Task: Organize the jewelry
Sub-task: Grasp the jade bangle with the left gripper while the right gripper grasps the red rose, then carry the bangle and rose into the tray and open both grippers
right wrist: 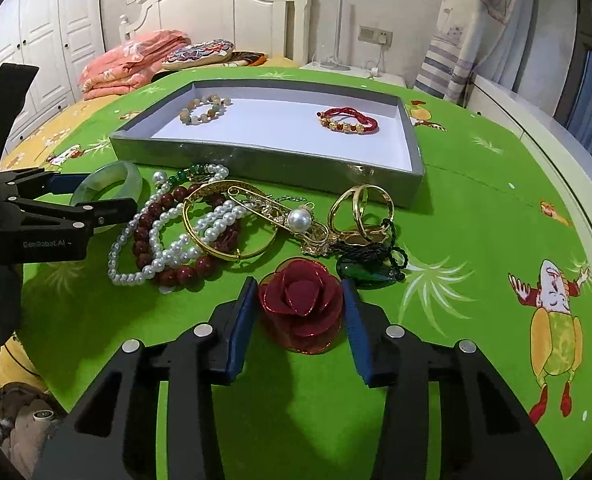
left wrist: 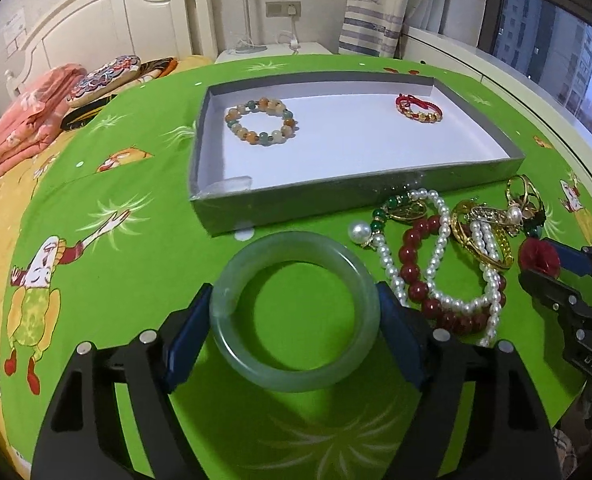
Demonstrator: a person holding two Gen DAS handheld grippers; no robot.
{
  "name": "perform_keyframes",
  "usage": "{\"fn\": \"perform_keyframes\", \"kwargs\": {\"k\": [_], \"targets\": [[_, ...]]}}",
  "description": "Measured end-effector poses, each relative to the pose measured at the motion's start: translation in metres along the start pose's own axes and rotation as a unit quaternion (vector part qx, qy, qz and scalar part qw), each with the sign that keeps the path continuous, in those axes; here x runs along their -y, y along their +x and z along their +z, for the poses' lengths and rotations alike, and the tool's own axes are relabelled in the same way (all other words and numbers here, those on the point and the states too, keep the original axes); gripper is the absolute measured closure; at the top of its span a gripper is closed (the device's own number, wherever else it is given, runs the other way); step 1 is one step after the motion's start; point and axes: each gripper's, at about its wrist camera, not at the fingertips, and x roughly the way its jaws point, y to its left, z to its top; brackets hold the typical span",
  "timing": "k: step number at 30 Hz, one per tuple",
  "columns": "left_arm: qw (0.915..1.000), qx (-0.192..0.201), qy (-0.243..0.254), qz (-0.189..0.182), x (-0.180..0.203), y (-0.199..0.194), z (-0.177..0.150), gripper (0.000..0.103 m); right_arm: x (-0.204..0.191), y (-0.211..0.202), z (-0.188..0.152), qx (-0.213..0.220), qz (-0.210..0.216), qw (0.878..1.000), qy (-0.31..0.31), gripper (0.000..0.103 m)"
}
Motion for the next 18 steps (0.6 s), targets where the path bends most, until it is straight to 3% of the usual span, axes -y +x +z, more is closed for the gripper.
{"fn": "perform_keyframes", "kwargs": {"k": [10, 18], "targets": [[0.9997, 0.023, -0.008, 0.01, -0.012, -0.023, -0.024, 0.026, -0.002, -0.005, -0.003, 0.001, -0.002, 1.0, 0.001, 0.061], [0.9979, 0.061, -0.011, 0.02, -0.017, -0.052, -0.014, 0.026, -0.004, -0.017, 0.004, 0.022, -0.016, 1.0, -0.007, 0.061]]}}
